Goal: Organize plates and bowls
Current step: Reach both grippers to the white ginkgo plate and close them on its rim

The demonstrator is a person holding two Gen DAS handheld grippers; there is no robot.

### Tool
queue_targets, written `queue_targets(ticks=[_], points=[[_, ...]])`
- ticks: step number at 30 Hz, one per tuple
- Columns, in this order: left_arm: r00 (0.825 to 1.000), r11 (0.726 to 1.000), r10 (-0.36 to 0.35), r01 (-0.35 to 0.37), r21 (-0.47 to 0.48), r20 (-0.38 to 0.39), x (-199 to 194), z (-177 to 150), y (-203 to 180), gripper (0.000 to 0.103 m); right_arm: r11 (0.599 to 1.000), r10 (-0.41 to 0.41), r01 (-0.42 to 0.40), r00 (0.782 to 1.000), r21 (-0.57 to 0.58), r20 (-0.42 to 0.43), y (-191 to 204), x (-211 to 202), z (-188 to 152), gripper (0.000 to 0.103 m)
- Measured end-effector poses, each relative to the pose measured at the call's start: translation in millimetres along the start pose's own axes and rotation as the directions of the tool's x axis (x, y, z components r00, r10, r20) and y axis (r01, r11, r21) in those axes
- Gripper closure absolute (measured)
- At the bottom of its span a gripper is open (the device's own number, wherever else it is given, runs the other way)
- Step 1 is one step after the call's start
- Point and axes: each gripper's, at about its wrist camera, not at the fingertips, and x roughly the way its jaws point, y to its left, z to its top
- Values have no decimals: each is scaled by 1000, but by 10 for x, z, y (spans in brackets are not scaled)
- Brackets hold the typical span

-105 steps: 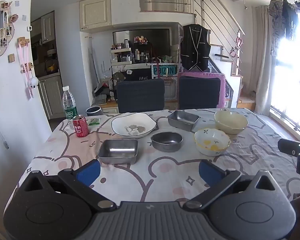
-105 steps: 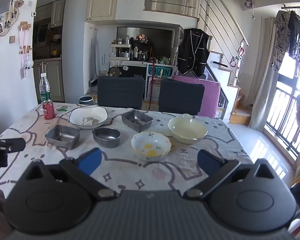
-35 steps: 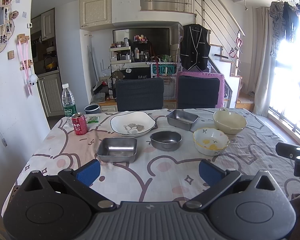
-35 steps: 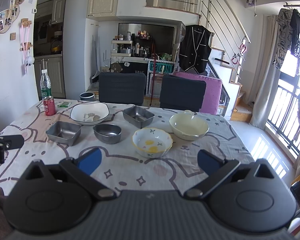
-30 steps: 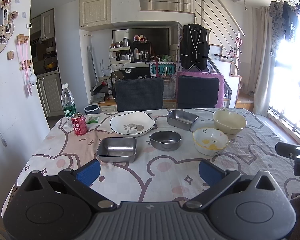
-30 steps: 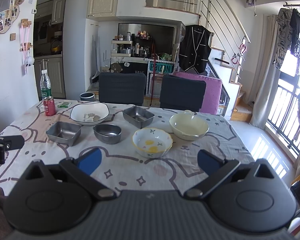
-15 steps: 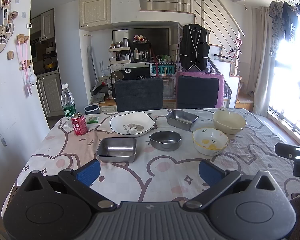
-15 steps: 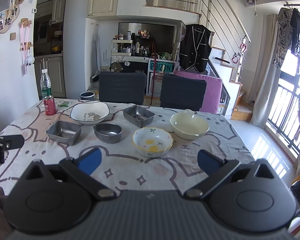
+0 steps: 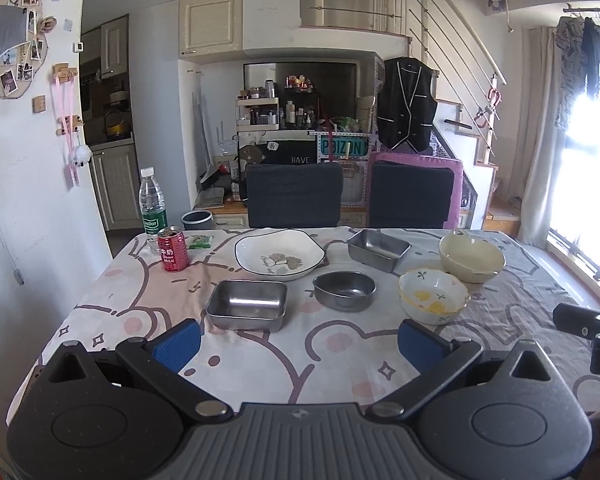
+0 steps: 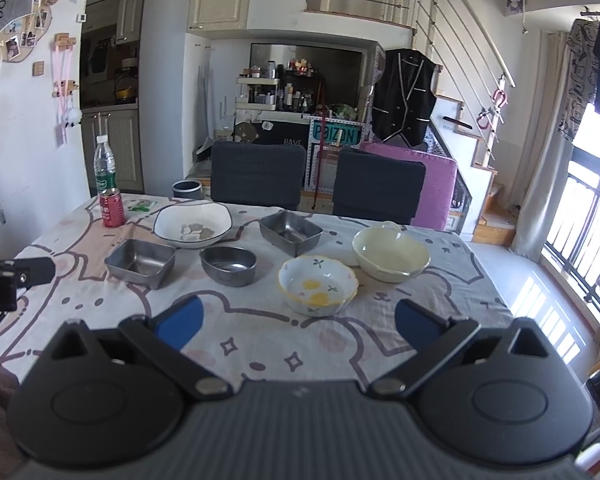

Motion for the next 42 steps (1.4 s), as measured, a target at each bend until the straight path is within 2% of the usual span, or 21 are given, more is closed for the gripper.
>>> queue_targets(ticks=[6,11,17,22,30,38,42], points=[[1000,1000,11,-11,-3,16,155,190,33,0,999,28,-28,999,-23,-27,-12,210,171,0],[999,999,35,-35,-3,14,440,406,101,0,998,59,-60,998,-34,-29,-34,492,372,0],[997,996,73,-74,-45,-4,901,671,243,0,993,100,-100,995,-62,-1,-9,908,653,0],[992,989,128,-128,-79,-12,1303,847,365,0,992,103,-100,994,-70,34,-14,1292,907,0],[985,977,168,-173,-127,-46,1987,1025,550,0,986,138,-135,990,-95,19,21,2044,1290,0],[977,957,150,-182,-224,-153,2773,1024,860,0,974,218,-220,975,-53,-35,63,2971,1637,0],[961,933,168,-226,-278,-217,3176,976,1022,0,964,257,-262,963,-51,-80,116,3446,1673,0]])
